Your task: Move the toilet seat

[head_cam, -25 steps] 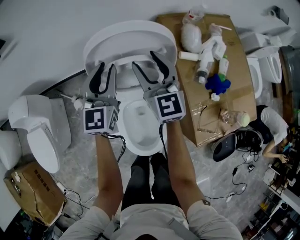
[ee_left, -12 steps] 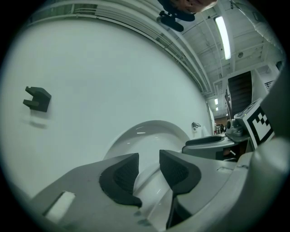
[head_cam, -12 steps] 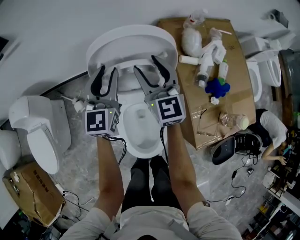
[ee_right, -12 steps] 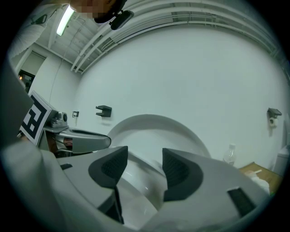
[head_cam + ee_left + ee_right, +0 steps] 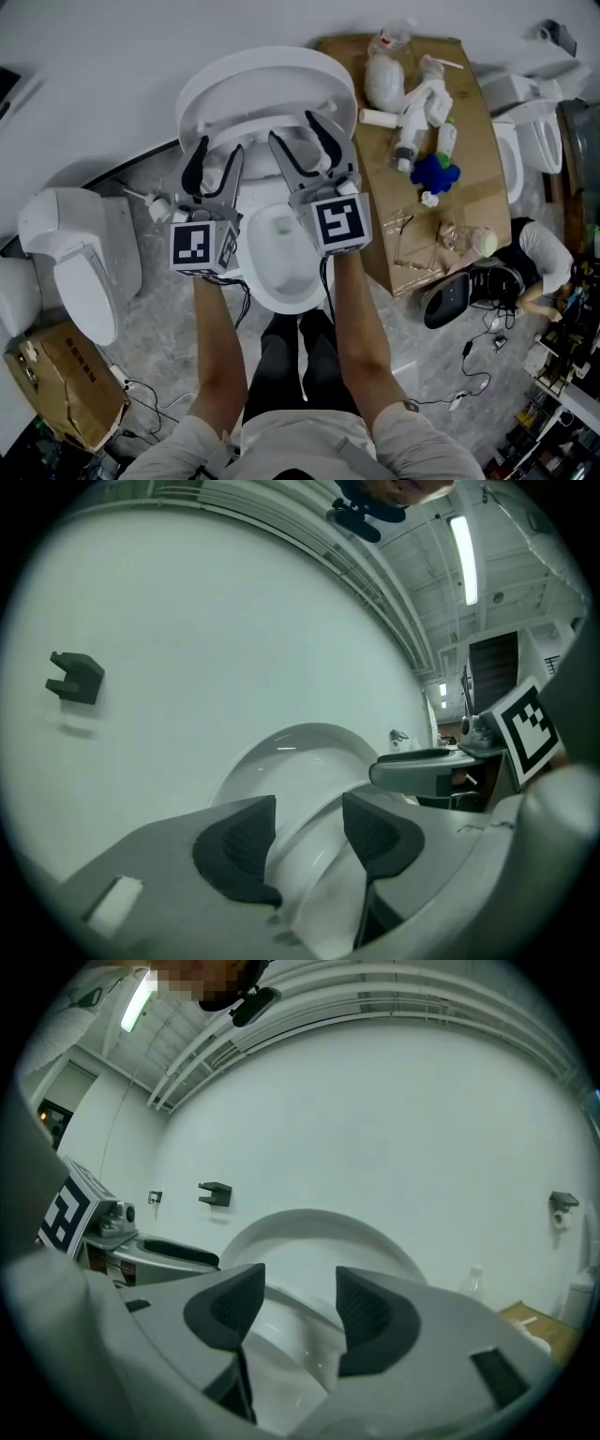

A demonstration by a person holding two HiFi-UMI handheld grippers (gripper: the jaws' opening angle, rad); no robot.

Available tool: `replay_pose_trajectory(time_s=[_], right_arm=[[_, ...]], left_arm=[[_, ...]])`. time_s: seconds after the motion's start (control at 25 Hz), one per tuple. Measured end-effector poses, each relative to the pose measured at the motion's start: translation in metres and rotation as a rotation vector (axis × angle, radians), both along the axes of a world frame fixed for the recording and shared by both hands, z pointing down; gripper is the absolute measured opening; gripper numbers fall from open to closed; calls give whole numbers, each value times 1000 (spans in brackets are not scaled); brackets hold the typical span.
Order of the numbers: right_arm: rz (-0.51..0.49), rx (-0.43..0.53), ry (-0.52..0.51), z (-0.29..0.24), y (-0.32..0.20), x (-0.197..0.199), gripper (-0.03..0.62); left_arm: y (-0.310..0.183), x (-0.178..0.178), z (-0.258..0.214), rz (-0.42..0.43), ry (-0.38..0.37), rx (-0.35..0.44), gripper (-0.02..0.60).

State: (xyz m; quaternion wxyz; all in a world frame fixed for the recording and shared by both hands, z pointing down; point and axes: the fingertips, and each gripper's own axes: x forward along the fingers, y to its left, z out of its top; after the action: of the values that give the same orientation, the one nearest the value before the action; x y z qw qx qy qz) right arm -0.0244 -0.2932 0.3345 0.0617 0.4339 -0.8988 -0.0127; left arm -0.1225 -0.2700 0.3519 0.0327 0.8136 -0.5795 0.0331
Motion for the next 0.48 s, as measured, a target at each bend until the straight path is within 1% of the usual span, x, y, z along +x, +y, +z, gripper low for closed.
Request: replay_pose_trajectory(time_s=[0.12,0.24,0.4,0.44,0.48], right_arm=[[-11,12,1,-9,5,-3,238],[-21,28,-12,-24,12,-3,236],[-21,36,-37,-48,25,3,185],[-20,41,-44,-55,29,5,158],[-20,45,-52,-62,33,7,149]], left_arm=[[5,0,-6,6,10,11,222],[8,-1,-20,4,27,29,202],[16,0,-47,5,34,59,165],[19,0,-56,6,34,68,151],[22,1,-64,8,34,78,135]])
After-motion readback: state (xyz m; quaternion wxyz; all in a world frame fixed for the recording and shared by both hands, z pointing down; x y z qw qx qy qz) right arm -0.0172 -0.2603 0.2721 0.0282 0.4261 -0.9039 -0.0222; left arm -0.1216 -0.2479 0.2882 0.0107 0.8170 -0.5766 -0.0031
